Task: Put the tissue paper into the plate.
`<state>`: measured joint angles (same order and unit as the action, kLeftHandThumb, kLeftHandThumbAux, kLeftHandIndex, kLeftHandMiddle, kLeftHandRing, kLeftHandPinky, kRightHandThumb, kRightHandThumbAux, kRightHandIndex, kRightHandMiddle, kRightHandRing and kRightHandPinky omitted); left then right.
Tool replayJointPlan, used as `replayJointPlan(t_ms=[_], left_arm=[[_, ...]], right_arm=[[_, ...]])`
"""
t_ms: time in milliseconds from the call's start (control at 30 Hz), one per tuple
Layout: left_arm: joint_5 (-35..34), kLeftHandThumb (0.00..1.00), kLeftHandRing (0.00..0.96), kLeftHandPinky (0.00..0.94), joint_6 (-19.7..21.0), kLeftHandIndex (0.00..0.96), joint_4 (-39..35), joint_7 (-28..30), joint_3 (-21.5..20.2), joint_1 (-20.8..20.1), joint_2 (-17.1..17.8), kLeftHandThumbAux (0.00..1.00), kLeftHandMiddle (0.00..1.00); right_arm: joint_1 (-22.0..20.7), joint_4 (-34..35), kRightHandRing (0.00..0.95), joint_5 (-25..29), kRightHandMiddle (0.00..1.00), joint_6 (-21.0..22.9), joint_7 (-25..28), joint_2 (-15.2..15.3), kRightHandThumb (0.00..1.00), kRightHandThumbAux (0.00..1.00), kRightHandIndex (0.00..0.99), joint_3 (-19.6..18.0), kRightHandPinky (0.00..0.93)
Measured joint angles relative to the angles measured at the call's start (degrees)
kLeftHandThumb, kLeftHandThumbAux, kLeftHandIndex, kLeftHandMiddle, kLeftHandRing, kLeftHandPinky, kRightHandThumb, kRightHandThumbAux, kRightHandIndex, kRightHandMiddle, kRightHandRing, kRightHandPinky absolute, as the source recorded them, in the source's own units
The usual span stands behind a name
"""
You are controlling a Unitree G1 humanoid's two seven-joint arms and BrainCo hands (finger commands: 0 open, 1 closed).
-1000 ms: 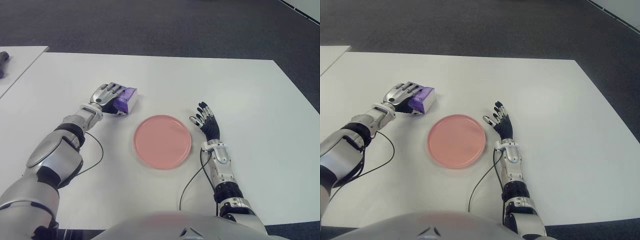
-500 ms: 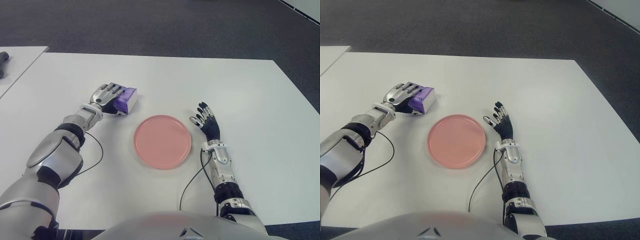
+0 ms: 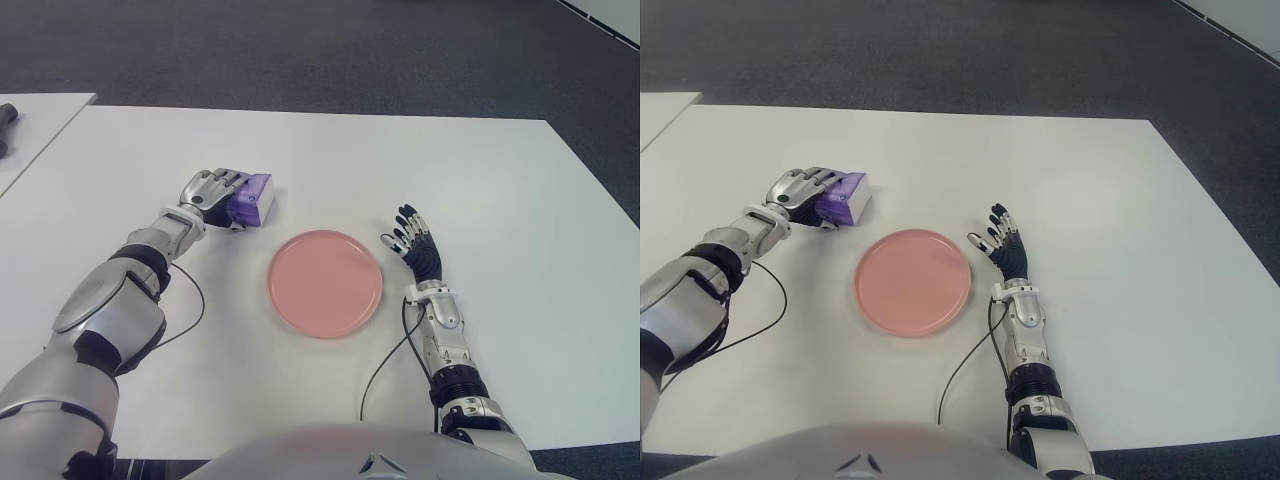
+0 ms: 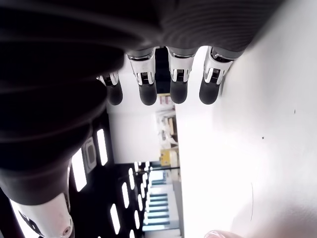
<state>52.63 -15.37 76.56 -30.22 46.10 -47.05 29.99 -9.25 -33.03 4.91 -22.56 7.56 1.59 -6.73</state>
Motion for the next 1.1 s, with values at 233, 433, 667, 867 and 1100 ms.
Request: replayJointPlan(t_ms=[233, 433, 667, 867, 1100], left_arm=[[1.6, 0.83, 0.688, 0.713, 1.7, 0.409, 0.0, -4.5, 1.4, 0.0, -0.2, 0.664, 0.553], [2.0, 0.846, 0.737, 0.752, 2.4, 0.417, 0.0, -6.6, 2.1, -0.1, -0.6, 0.664, 0.55], [2.1, 0.847, 0.756, 0.753, 2.4, 0.418, 0.2, -8.7, 2.5, 0.1, -1.1, 0.665, 0.544], [2.1, 0.846, 0.756, 0.748, 2.4, 0.419, 0.4, -9.6, 2.5, 0.6, -1.8, 0.664, 0.545], [2.0, 0.847, 0.748, 0.732, 2.4, 0.424, 0.5, -9.6, 2.4, 0.7, -2.7, 0.663, 0.547]], right_arm=[[0.0, 0.0, 0.058, 0.0, 0.05, 0.0, 0.2, 0.4, 0.095, 0.749, 0.019, -0.3, 0.093], [0.0, -0.1, 0.058, 0.1, 0.05, 0.0, 0.4, 0.4, 0.095, 0.749, 0.019, -0.6, 0.093], [-0.1, -0.2, 0.058, 0.1, 0.05, 0.0, 0.5, 0.5, 0.095, 0.749, 0.019, -0.9, 0.093], [-0.1, -0.3, 0.058, 0.1, 0.05, 0.0, 0.5, 0.7, 0.095, 0.749, 0.019, -1.1, 0.093], [-0.3, -0.6, 0.058, 0.1, 0.05, 0.0, 0.5, 0.7, 0.095, 0.749, 0.019, -1.1, 0.093]])
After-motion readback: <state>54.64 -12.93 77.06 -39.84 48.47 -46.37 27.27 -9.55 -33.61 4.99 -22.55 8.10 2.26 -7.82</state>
